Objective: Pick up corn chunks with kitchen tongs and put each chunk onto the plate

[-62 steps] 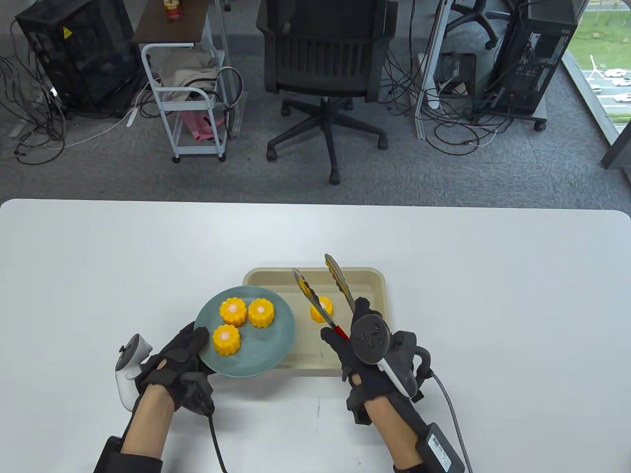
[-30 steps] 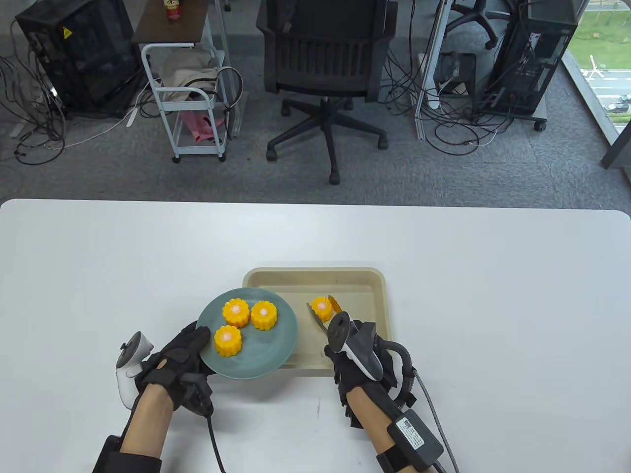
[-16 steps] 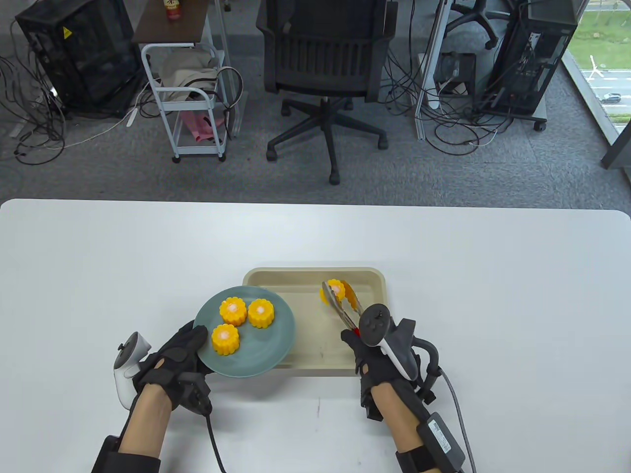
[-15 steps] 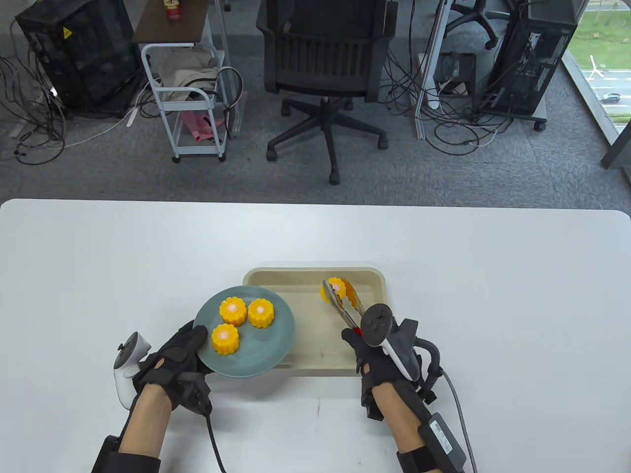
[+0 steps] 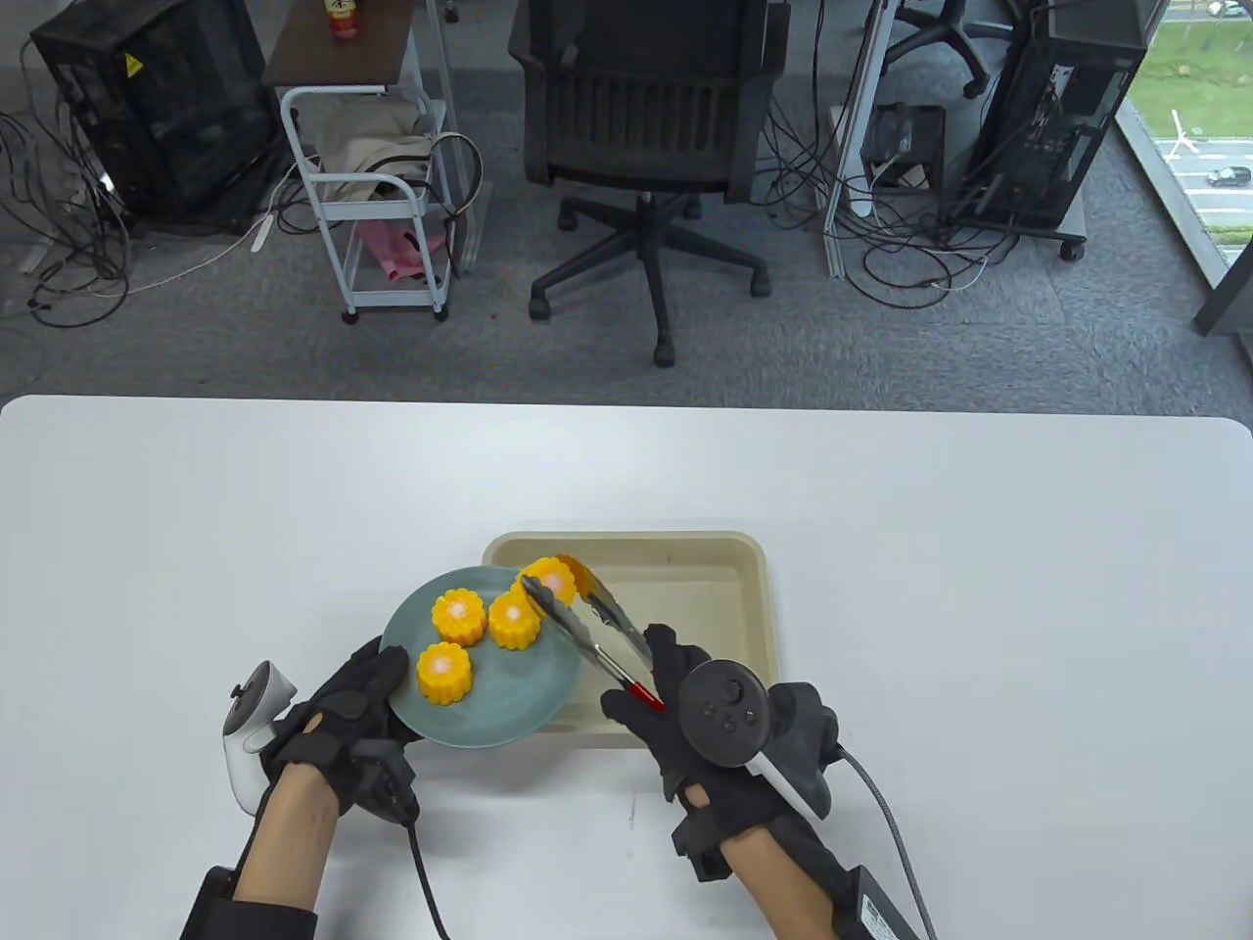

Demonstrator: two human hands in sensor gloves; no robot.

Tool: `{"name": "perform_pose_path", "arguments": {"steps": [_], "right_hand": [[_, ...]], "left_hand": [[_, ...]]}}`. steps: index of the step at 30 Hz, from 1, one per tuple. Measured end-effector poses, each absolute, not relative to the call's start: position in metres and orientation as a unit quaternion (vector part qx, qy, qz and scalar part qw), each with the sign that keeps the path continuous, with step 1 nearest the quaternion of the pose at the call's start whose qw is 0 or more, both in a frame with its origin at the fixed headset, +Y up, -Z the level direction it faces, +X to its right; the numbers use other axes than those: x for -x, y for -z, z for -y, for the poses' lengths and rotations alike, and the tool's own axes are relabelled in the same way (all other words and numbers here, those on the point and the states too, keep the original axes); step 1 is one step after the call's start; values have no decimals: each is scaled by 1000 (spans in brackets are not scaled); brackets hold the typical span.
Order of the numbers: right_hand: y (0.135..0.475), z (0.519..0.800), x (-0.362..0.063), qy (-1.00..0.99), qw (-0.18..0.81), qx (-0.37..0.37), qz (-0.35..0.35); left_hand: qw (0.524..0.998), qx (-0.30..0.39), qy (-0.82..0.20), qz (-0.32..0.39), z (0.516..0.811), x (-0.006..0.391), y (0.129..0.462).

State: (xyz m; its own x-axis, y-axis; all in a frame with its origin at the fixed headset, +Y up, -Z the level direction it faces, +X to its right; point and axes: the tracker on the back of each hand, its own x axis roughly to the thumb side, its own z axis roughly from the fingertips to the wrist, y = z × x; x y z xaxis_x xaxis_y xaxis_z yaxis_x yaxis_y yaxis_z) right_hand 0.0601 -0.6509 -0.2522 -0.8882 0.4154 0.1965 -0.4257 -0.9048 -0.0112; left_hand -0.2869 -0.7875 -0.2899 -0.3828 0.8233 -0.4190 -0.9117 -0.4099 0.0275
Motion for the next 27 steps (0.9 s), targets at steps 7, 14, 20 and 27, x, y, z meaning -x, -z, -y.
{"name": "perform_pose_path", "arguments": {"steps": [7, 14, 20, 27], "right_hand": [[245, 659, -42, -978, 164, -131, -1], [245, 667, -35, -982, 127, -139, -32], [244, 669, -32, -980, 135, -144, -39], [243, 665, -34, -976, 155, -146, -42]], "left_hand": [[525, 174, -823, -125, 788, 287, 289], [524, 176, -824, -125, 788, 287, 289], [516, 180, -829, -121, 788, 287, 289], [523, 183, -824, -122, 789, 287, 290]]}}
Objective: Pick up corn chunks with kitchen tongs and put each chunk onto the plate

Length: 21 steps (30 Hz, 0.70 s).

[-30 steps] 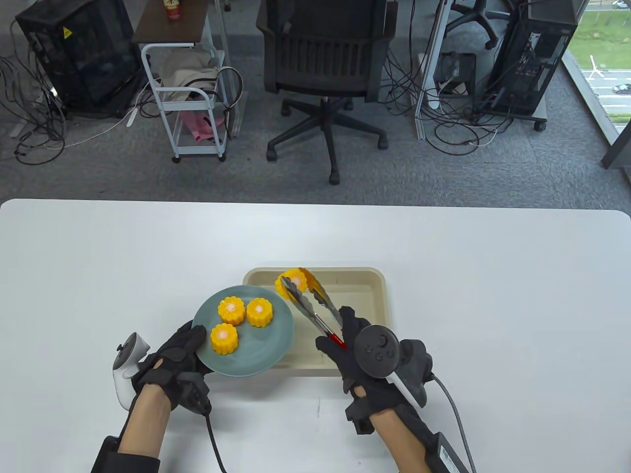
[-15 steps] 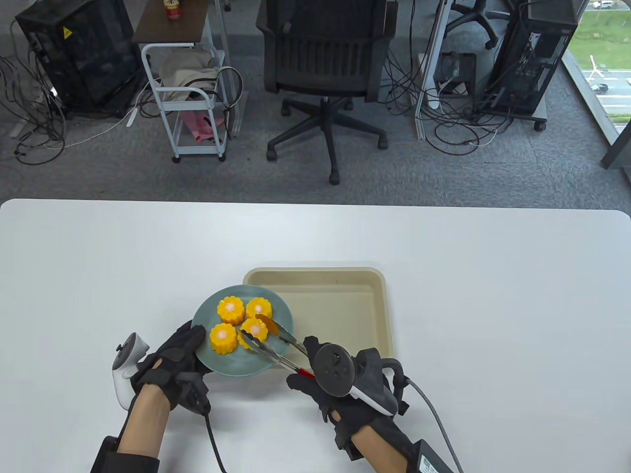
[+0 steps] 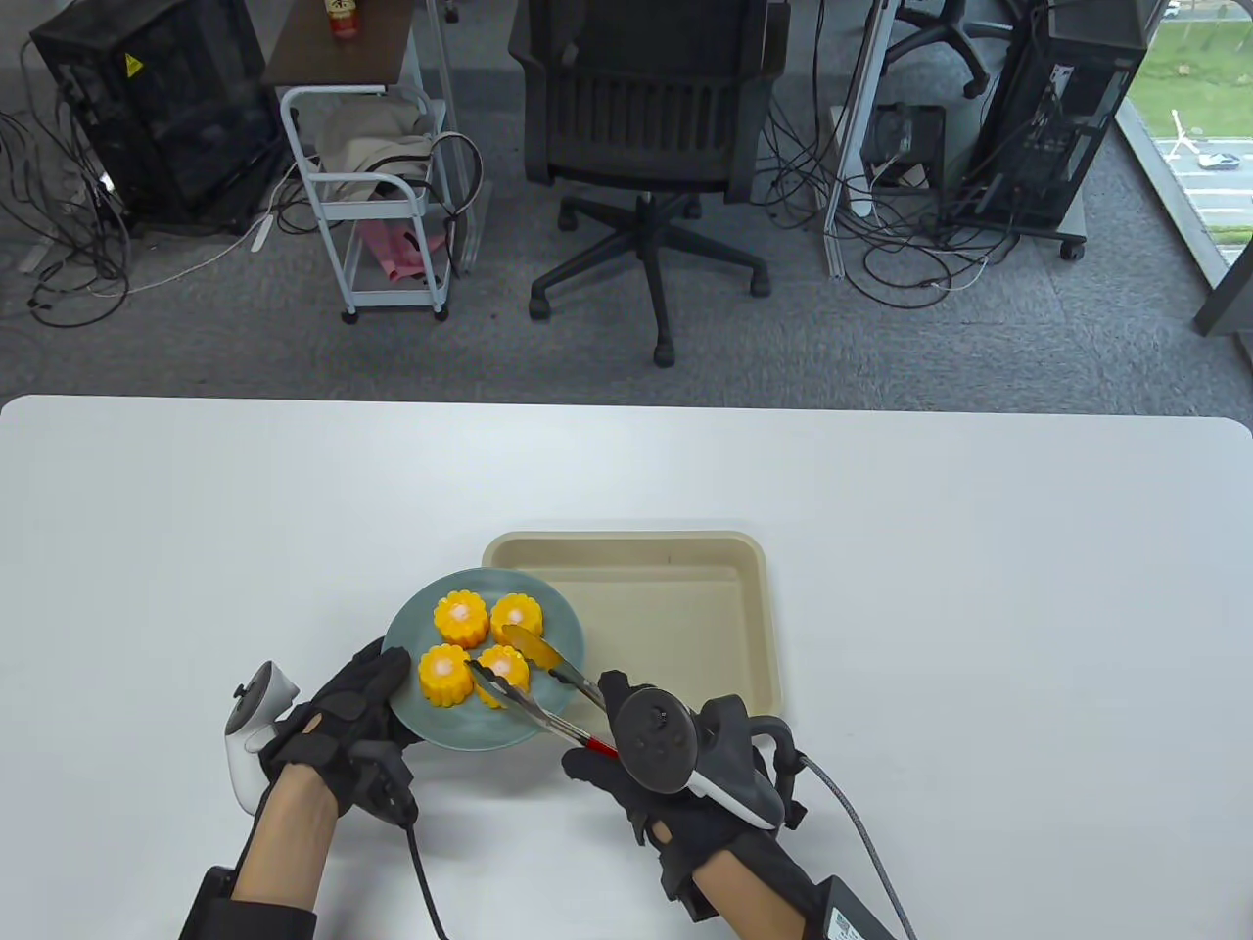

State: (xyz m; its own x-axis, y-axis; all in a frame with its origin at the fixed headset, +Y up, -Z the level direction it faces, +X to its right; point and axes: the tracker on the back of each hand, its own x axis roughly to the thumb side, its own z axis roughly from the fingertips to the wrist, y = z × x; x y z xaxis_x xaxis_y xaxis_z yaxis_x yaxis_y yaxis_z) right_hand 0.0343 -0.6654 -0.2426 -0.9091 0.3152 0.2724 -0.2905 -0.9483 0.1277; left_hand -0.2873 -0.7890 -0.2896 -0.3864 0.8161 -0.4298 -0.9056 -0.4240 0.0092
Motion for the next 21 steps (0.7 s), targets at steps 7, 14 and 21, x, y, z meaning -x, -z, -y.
{"name": "perform_pose_path", "arguments": {"steps": [7, 14, 21], "right_hand": [[243, 662, -39, -970, 188, -150, -26], [248, 647, -71, -963, 247, -67, 79], [268, 658, -105, -963, 255, 9, 85]], "left_hand": [[521, 184, -824, -123, 790, 288, 290], [519, 184, -826, -122, 791, 288, 289], [520, 184, -825, -123, 791, 288, 289]]}}
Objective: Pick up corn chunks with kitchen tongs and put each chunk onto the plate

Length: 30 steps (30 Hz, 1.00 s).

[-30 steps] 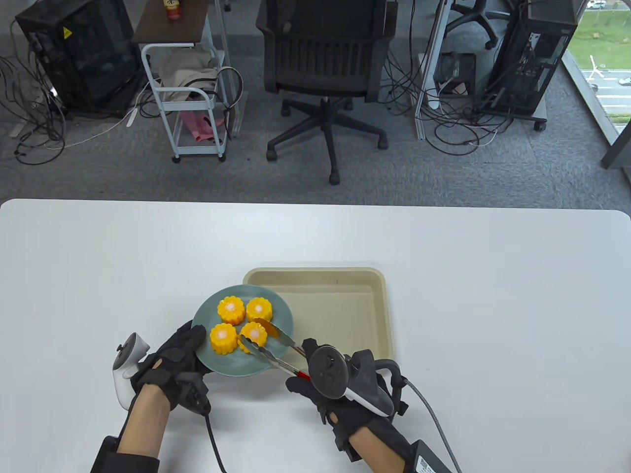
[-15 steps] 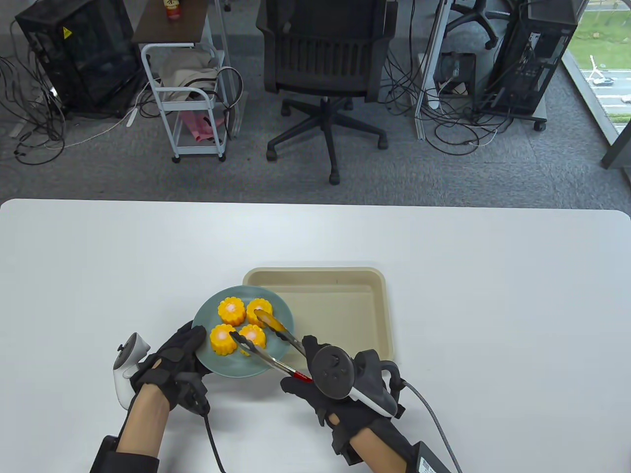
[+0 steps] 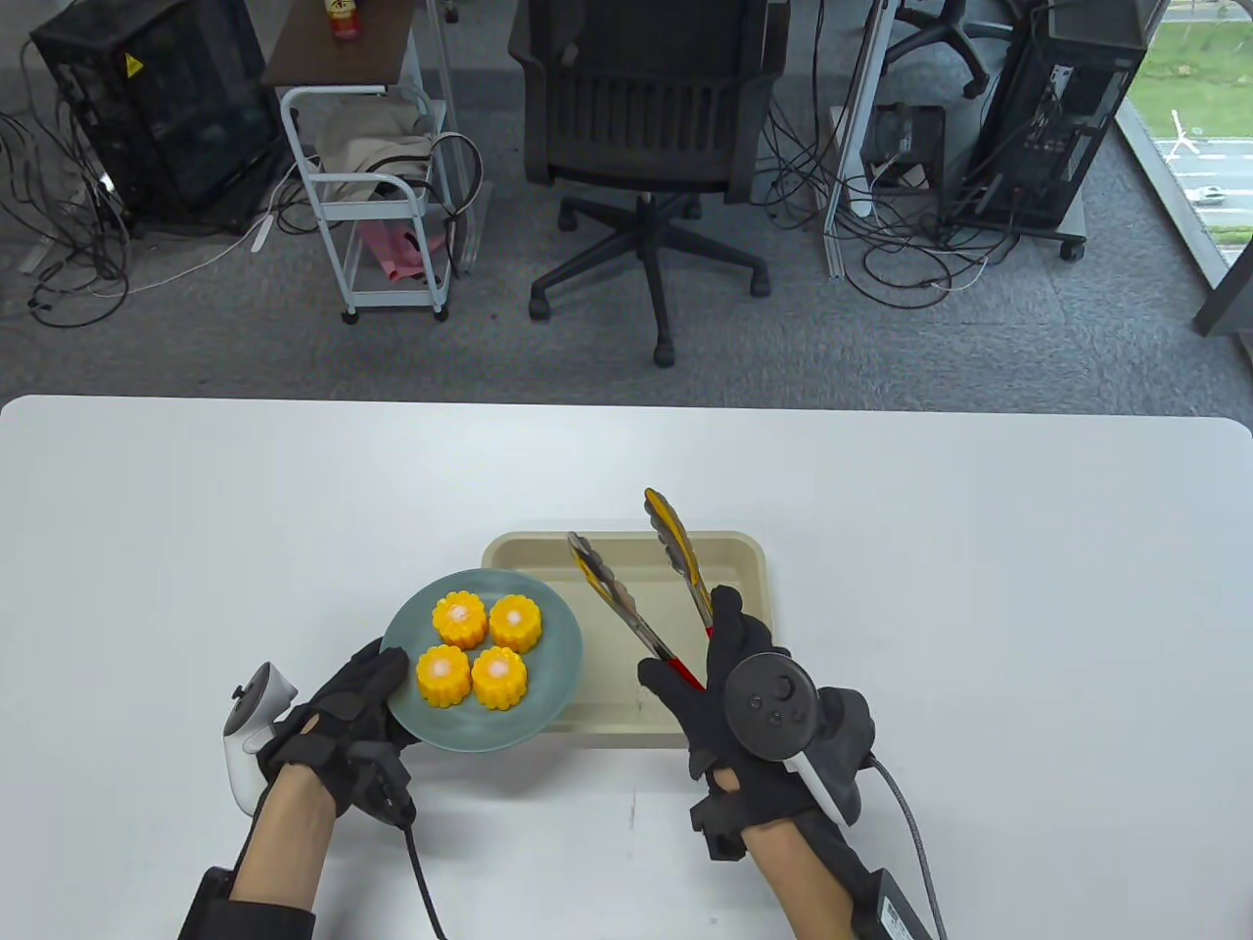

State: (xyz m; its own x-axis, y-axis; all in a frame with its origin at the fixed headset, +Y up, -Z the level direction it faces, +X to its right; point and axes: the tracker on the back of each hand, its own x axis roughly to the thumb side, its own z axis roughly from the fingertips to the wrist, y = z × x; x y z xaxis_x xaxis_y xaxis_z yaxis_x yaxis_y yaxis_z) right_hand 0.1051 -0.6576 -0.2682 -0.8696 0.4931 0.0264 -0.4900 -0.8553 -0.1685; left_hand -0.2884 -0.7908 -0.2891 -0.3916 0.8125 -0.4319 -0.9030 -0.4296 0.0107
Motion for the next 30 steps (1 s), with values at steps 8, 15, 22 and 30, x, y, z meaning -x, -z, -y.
{"name": "perform_pose_path", "arguments": {"steps": [8, 15, 22, 30], "right_hand": [[295, 702, -116, -979, 194, 58, 31], [309, 727, -111, -990, 103, 93, -2], [312, 744, -100, -992, 50, 110, -46], [315, 755, -92, -992, 6, 117, -55]], "left_hand": [[519, 184, -826, -122, 791, 289, 289], [517, 186, -826, -123, 791, 289, 289], [520, 186, -824, -124, 791, 289, 289], [513, 190, -828, -121, 791, 288, 289]]}}
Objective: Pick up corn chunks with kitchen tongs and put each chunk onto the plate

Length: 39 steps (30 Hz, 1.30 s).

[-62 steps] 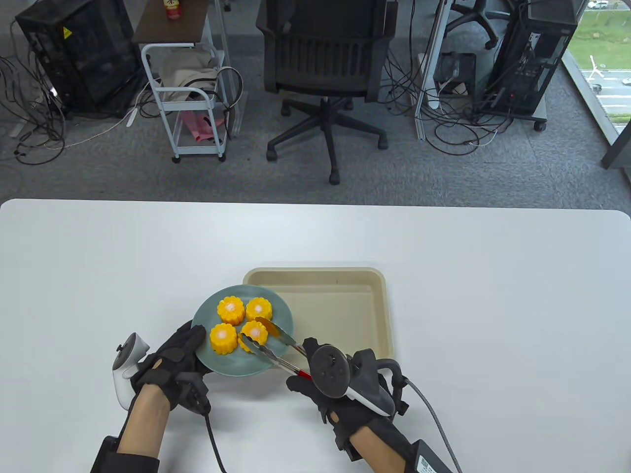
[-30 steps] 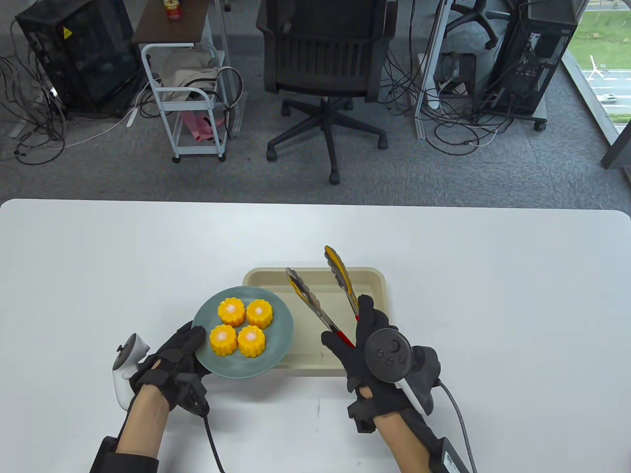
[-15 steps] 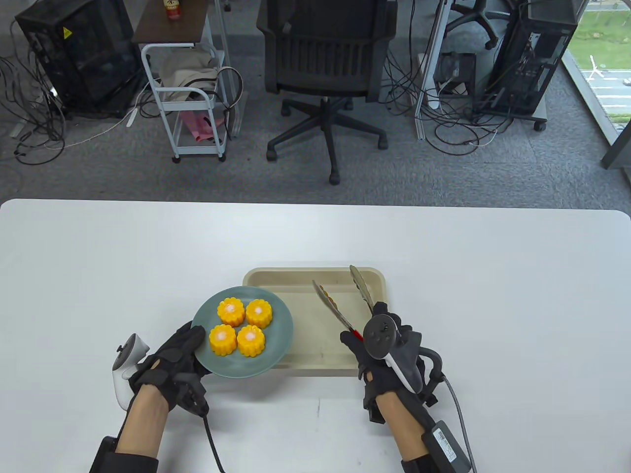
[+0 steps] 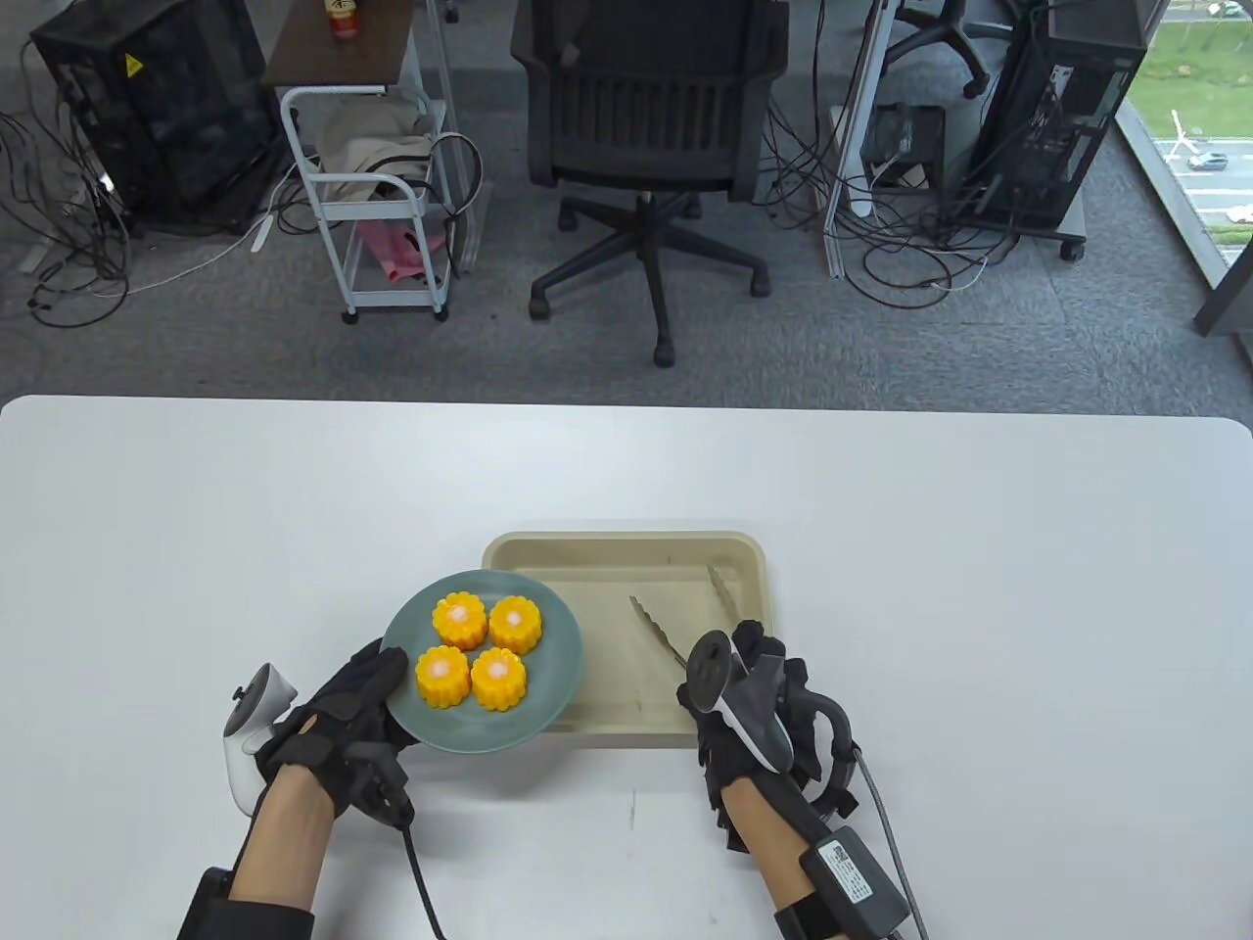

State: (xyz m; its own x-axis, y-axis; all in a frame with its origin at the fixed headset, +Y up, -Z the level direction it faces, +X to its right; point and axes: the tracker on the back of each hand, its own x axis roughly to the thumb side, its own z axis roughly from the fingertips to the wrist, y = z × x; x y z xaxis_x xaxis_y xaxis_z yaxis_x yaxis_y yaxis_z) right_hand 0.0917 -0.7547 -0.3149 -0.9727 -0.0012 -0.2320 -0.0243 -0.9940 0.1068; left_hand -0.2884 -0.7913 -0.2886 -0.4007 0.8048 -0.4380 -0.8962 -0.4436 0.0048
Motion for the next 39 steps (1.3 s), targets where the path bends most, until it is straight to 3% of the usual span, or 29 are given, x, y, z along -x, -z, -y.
{"name": "perform_pose_path", "arguments": {"steps": [15, 26, 32, 36, 39], "right_hand": [[313, 748, -90, -990, 7, 123, -65], [285, 687, -113, -986, 133, 94, 35], [285, 685, -123, -977, 205, 24, 61], [288, 686, -124, -989, 129, -25, 75], [289, 687, -125, -987, 131, -32, 85]], "left_hand": [[515, 195, -826, -116, 792, 289, 289], [510, 184, -832, -120, 790, 293, 289], [501, 170, -839, -126, 790, 306, 287], [497, 156, -843, -137, 793, 315, 288], [491, 154, -844, -153, 799, 321, 288]]}}
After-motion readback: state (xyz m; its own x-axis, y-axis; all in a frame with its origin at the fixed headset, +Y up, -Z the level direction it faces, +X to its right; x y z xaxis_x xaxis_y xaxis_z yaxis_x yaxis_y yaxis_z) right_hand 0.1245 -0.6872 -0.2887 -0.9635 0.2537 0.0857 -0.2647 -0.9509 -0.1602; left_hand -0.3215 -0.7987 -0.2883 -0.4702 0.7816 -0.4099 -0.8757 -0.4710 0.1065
